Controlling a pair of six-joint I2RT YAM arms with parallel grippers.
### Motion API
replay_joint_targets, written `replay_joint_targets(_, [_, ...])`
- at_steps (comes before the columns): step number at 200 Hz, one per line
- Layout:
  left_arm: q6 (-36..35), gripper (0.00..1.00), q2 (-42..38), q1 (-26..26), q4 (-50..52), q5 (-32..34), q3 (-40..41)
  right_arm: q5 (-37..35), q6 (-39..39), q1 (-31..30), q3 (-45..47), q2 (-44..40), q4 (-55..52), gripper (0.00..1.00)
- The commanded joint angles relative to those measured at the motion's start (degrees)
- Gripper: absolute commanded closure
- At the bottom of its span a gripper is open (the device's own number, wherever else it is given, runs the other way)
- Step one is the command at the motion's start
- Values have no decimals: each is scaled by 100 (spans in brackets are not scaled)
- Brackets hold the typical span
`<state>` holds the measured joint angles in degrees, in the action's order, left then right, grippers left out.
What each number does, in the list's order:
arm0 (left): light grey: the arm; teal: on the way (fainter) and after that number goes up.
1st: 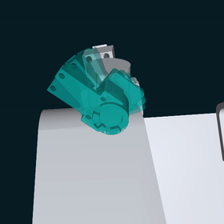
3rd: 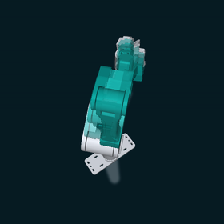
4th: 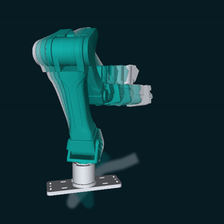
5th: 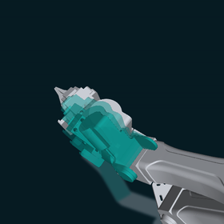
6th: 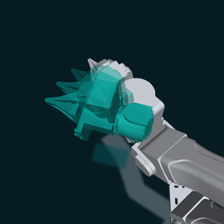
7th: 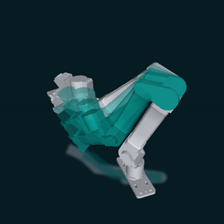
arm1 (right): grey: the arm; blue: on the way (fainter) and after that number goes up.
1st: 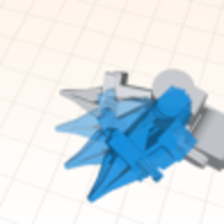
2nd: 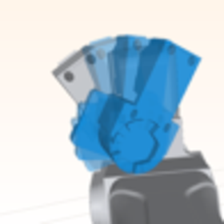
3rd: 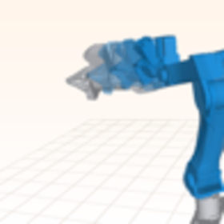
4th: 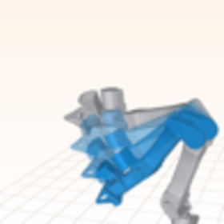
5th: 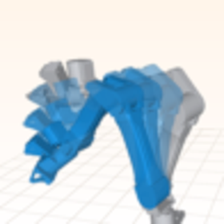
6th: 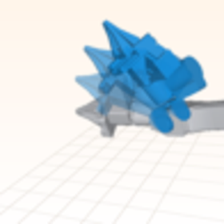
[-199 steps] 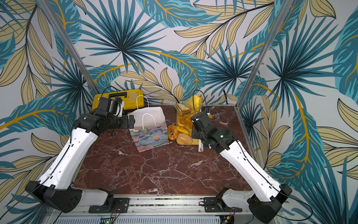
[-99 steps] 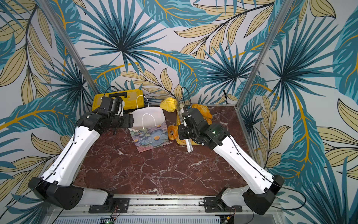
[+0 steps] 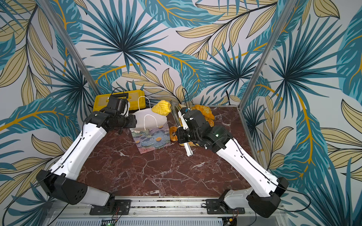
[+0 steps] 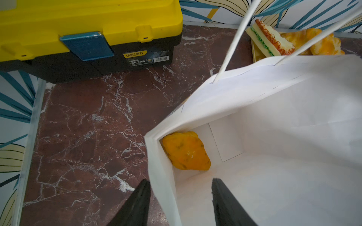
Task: Pack bread into a paper bag
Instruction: Place the fake bread in the paper bag.
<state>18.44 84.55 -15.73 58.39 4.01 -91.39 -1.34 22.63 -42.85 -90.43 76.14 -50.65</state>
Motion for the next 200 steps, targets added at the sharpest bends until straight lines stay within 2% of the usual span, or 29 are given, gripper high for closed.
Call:
replay_joint_targets(1, [-31, 53, 7, -11, -46, -17, -44, 237, -99, -108, -149, 54, 391, 88])
replay_joint_targets(34, [-66, 63, 7, -8, -38, 6, -47, 355, -122, -231, -233, 292, 407, 88])
replay_joint_targets(74, [-67, 66, 68, -9, -27, 20, -86, 391, -166, -285, -241, 459, 416, 87])
replay_joint_targets(94, [-68, 69, 97, -2, 6, 10, -141, 376, -198, -285, -255, 529, 426, 83])
replay_joint_targets(149, [-86, 71, 36, -4, 45, 84, -123, 345, -199, -285, -243, 584, 479, 69])
replay_joint_targets(200, [-77, 70, 35, -10, 34, 60, -97, 310, -202, -285, -229, 586, 500, 65])
